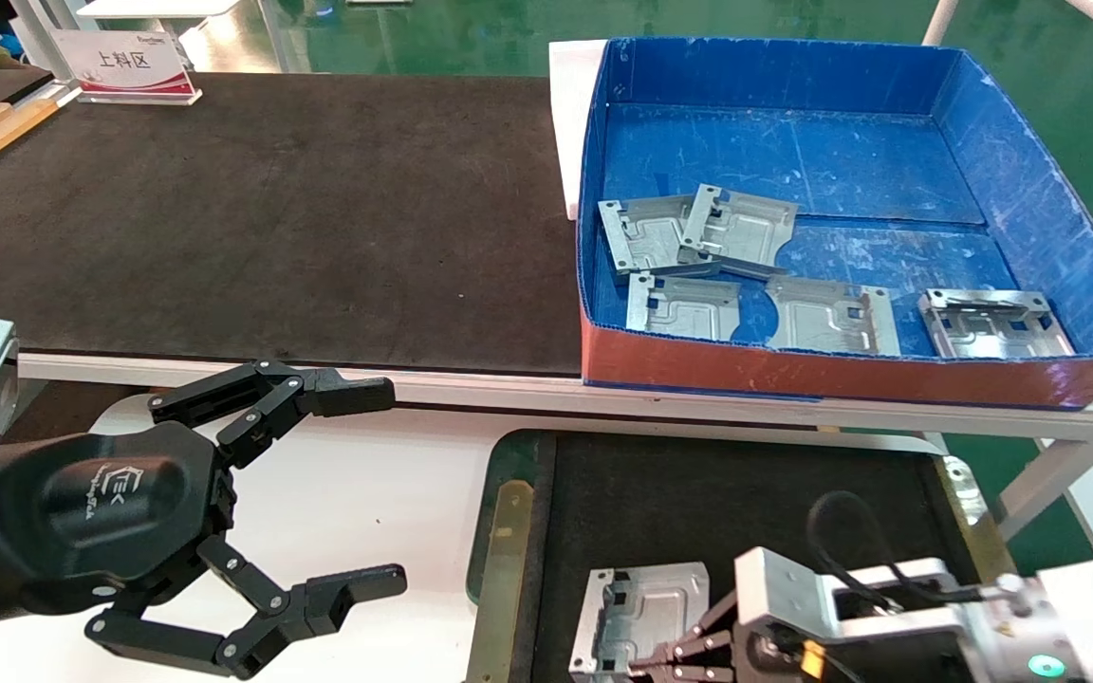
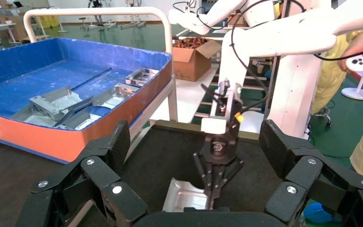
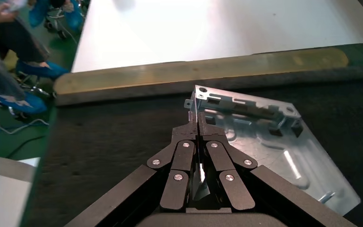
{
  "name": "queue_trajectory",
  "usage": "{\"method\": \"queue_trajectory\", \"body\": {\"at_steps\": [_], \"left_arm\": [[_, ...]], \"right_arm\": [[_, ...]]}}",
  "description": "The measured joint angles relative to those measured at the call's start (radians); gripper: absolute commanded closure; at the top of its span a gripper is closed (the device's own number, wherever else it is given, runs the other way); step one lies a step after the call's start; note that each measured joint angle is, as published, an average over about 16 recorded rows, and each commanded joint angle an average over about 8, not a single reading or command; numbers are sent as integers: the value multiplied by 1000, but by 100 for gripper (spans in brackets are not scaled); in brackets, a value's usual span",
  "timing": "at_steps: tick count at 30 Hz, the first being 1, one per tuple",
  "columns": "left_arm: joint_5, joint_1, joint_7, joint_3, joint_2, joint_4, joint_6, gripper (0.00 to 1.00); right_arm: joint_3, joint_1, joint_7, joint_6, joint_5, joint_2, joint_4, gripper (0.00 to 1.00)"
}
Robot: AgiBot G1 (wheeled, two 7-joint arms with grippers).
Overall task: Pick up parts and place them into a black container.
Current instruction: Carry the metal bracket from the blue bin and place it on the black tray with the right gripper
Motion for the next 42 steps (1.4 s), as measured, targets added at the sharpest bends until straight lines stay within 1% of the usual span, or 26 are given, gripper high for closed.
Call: {"method": "queue_trajectory", "body": {"at_steps": [10,18,29,42], "left_arm": [[0,0,0,0,0,0,0,0],[0,0,0,0,0,0,0,0],[0,0,0,0,0,0,0,0],[0,0,0,0,0,0,0,0]], "right_arm": [[-14,60,-175,11,-51,-135,-257,100],[-17,104,-279,14,-67,-213,-408,100],[-29,140,-404,28,-95,-283,-547,100],[-40,173,-517,45,-118,-331,-660,100]]}}
